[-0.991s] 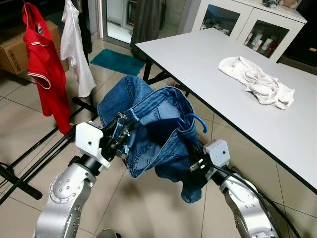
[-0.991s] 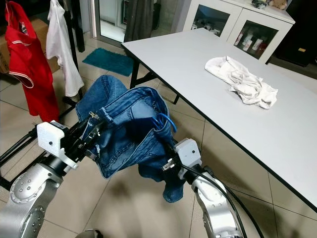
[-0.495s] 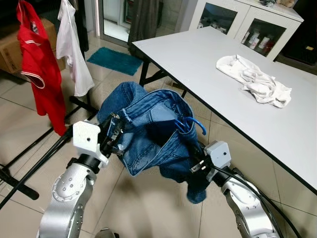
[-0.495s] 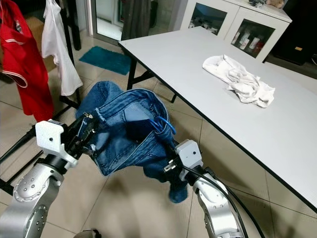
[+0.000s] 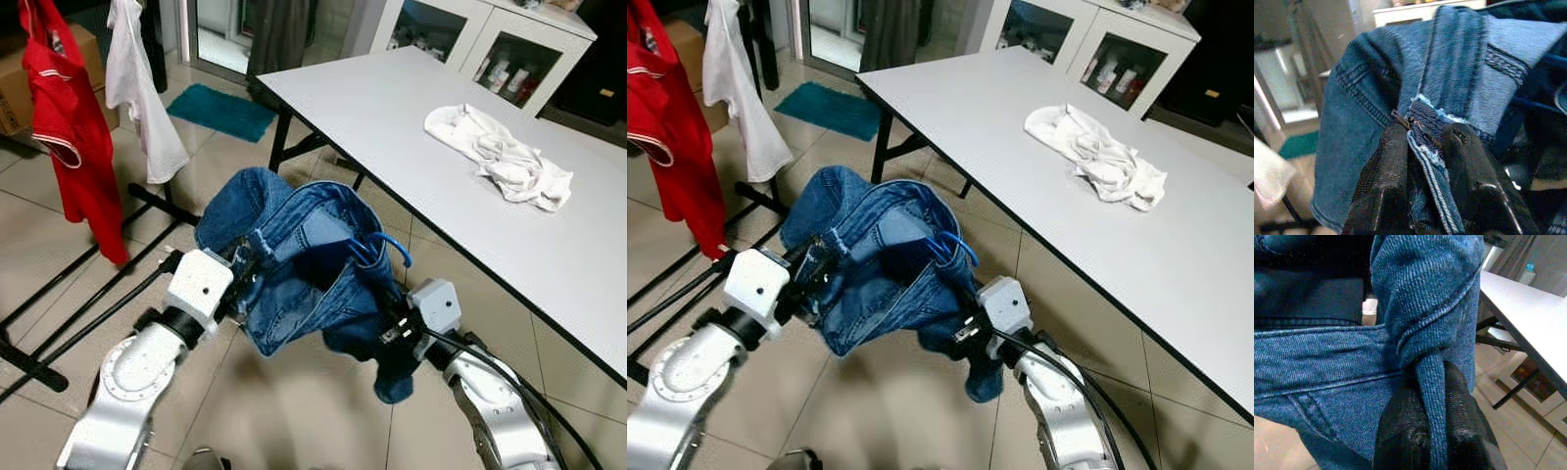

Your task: Hang hanger

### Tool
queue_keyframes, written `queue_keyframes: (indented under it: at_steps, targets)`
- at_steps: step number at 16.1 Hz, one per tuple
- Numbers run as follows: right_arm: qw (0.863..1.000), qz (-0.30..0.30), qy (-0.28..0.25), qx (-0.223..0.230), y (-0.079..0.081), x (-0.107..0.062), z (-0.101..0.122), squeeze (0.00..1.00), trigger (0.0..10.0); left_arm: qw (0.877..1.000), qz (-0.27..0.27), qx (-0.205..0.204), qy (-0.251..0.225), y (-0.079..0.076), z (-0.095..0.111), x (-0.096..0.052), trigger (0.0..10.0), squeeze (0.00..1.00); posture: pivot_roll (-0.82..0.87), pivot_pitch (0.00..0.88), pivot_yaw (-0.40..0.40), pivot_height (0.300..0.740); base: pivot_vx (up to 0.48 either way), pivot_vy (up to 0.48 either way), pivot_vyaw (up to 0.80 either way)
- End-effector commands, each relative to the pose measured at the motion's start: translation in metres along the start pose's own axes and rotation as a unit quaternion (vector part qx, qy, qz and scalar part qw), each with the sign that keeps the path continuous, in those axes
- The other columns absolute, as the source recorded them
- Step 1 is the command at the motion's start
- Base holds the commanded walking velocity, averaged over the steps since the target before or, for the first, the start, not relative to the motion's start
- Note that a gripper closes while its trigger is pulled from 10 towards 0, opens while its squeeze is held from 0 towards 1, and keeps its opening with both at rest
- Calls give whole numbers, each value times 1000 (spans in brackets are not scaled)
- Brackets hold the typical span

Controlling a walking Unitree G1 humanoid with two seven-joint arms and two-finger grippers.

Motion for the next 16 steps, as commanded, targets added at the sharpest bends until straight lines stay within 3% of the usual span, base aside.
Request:
queue_keyframes:
  at_steps: [1,2,3,4,5,6,7,10,11,12,14,15,16]
  targets:
    - [1000,-21,-11,-3,-13,-6,6,0,0,998,-37,43,-11,-6,10,1,10000,0,140,152,-199,740,0,0,0]
    - [1000,-20,-10,-2,-13,-6,5,0,0,997,-33,61,-18,2,17,1,10000,0,143,153,-193,740,0,0,0]
    - [1000,-19,-10,-1,-12,-7,5,0,0,999,-10,14,-49,13,31,2,10000,55,142,152,-189,740,0,0,0]
    - [1000,-19,-10,0,-11,-7,5,0,0,996,7,-45,-73,19,39,2,10000,976,141,151,-186,740,0,0,0]
    - [1000,-19,-11,2,-10,-7,6,0,0,984,22,-146,-102,26,45,0,10000,1000,138,149,-181,740,0,0,0]
    - [1000,-22,-11,4,-10,-7,6,0,0,957,18,-255,-139,29,51,-4,10000,1000,137,147,-179,740,0,0,0]
    - [1000,-23,-11,6,-9,-7,6,0,0,929,11,-332,-161,31,51,-8,10000,1000,136,144,-177,740,0,0,0]
    - [1000,-25,-12,6,-10,-8,6,0,0,899,14,-401,-174,25,46,-10,10000,1000,132,136,-176,740,0,0,0]
    - [1000,-25,-12,6,-10,-8,6,0,0,899,14,-401,-174,25,46,-10,10000,1000,132,136,-176,740,0,0,0]
    - [1000,-26,-13,6,-11,-7,7,0,0,889,20,-422,-178,26,46,-10,10000,1000,132,134,-178,740,0,0,0]
    - [1000,-24,-14,5,-11,-6,8,0,0,898,34,-407,-164,30,44,-10,10000,1000,134,134,-182,740,0,0,0]
    - [1000,-24,-15,5,-11,-6,8,0,0,905,44,-393,-158,32,42,-10,8784,1000,135,135,-183,740,0,0,0]
    - [1000,-23,-15,5,-11,-6,8,0,0,904,40,-395,-158,32,42,-9,0,176,135,137,-183,740,0,0,0]
Point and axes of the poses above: a point about 5 cm out from each wrist's last joint towards the gripper, its own x axis pointing out of the wrist towards the gripper, its own z axis along the axis of the wrist's last joint, y = z × x, the point moved 5 cm from there along x, pointing out of the wrist towards the gripper, and after that the axes turned 12 degrees about -x, right-handed, at the moved point
